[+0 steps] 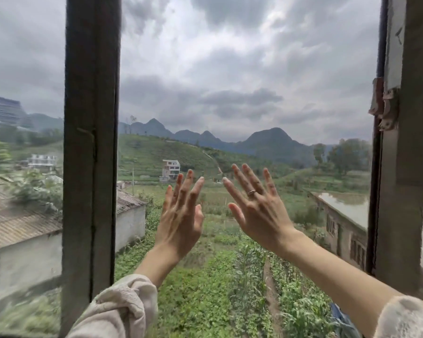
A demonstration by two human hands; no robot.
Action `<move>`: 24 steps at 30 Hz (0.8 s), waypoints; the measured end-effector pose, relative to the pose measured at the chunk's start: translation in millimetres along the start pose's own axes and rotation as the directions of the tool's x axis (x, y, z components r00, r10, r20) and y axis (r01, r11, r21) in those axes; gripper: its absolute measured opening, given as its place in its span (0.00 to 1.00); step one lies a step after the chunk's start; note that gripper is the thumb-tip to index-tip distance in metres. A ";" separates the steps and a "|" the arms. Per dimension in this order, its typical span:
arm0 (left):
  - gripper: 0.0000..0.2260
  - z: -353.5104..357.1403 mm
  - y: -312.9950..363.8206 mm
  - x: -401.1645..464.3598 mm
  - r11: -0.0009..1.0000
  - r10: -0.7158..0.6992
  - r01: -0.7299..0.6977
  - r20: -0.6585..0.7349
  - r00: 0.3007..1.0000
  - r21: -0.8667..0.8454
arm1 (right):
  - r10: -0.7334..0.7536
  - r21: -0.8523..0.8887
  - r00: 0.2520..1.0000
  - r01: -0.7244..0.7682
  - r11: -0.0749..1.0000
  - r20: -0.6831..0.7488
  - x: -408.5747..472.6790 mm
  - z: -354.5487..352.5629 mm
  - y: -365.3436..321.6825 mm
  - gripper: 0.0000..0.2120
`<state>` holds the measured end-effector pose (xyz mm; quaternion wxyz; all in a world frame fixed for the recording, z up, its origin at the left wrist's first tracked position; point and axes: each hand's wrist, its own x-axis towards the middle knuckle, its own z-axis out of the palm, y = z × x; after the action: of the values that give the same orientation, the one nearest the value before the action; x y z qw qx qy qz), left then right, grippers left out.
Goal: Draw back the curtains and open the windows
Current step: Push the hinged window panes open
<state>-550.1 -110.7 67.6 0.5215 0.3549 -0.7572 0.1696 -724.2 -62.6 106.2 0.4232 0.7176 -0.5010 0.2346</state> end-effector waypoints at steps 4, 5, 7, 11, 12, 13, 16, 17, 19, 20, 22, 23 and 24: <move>0.27 -61.1 -74.8 -29.0 0.973 -0.162 0.165 -0.034 0.986 0.160 | -0.157 0.016 0.987 0.158 0.987 -0.037 35.0 17.4 -79.1 0.27; 0.27 -75.6 -91.8 -33.7 0.960 -0.200 0.206 -0.051 0.978 0.188 | -0.177 0.019 0.983 0.178 0.984 -0.046 46.4 21.7 -97.2 0.28; 0.26 -97.9 -119.8 -40.3 0.937 -0.266 0.276 -0.071 0.961 0.215 | -0.183 0.000 0.981 0.183 0.983 -0.064 71.0 30.4 -125.7 0.29; 0.27 -121.1 -165.7 -52.6 0.913 -0.289 0.285 -0.028 0.957 0.291 | -0.120 -0.050 0.991 0.117 0.992 -0.058 120.3 51.6 -161.3 0.30; 0.27 -122.7 -174.5 -54.9 0.908 -0.297 0.286 -0.013 0.955 0.305 | -0.096 -0.069 0.993 0.090 0.993 -0.074 127.1 57.2 -163.7 0.31; 0.27 -123.3 -183.8 -55.9 0.903 -0.308 0.293 -0.001 0.951 0.313 | -0.078 -0.092 0.993 0.070 0.993 -0.093 132.3 62.9 -166.4 0.31; 0.27 -113.6 -193.5 -53.2 0.895 -0.354 0.348 -0.031 0.935 0.277 | -0.077 -0.130 0.982 0.055 0.990 -0.173 133.0 73.7 -165.5 0.31; 0.28 -108.3 -191.9 -51.6 0.894 -0.364 0.364 -0.052 0.930 0.260 | -0.083 -0.129 0.975 0.057 0.990 -0.205 133.3 75.1 -164.5 0.30; 0.28 -97.6 -184.4 -49.5 0.896 -0.367 0.377 -0.085 0.926 0.237 | -0.095 -0.129 0.963 0.064 0.990 -0.253 134.1 75.4 -161.8 0.30; 0.27 -94.7 -180.7 -48.8 0.900 -0.355 0.370 -0.103 0.929 0.232 | -0.097 -0.123 0.957 0.066 0.990 -0.273 134.0 74.5 -160.7 0.30; 0.28 -89.8 -172.2 -47.2 0.910 -0.333 0.348 -0.103 0.937 0.227 | -0.099 -0.115 0.952 0.068 0.991 -0.289 130.7 72.8 -154.8 0.30; 0.29 -87.9 -168.2 -46.3 0.915 -0.322 0.336 -0.096 0.942 0.225 | -0.101 -0.120 0.952 0.069 0.990 -0.290 128.3 71.7 -150.4 0.30; 0.29 -85.9 -164.7 -46.1 0.919 -0.314 0.325 -0.085 0.946 0.222 | -0.100 -0.123 0.951 0.067 0.990 -0.291 125.6 70.3 -145.1 0.30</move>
<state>-365.5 -154.0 41.3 0.5150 0.5281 -0.6512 0.1782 -548.5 -166.9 110.3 0.5426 0.6699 -0.4133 0.2932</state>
